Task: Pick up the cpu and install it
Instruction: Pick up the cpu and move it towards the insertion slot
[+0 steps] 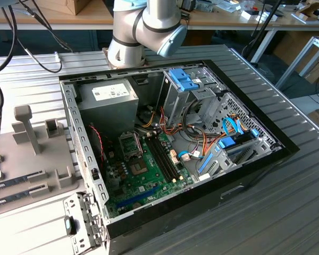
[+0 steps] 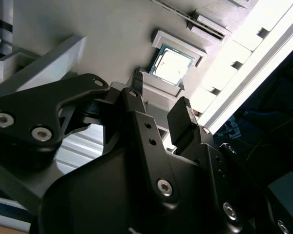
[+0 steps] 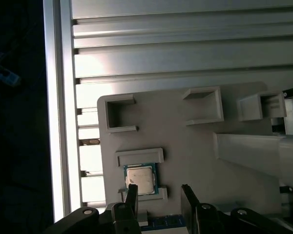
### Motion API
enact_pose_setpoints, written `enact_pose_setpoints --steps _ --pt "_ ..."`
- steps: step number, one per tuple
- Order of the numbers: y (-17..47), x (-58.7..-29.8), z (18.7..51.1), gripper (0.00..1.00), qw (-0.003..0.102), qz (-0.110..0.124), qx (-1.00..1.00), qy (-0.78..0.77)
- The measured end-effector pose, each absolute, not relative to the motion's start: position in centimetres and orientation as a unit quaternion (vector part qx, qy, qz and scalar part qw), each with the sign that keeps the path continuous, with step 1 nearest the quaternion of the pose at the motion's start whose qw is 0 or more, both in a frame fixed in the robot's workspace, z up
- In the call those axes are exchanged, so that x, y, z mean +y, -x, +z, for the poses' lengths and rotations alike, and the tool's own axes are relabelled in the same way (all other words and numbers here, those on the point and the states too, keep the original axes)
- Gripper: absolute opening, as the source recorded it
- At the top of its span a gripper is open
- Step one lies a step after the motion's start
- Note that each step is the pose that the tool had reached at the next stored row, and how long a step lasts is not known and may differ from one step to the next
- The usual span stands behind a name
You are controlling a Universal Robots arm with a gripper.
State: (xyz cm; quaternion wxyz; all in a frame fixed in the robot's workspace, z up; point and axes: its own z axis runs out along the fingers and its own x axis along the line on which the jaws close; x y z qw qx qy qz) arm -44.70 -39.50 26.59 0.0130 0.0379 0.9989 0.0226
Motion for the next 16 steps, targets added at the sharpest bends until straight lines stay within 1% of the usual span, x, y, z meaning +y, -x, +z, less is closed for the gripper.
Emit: enact_pose_setpoints --steps 16 --pt "45.05 -39.50 26.37 0.48 0.013 0.023 0.999 -0.038"
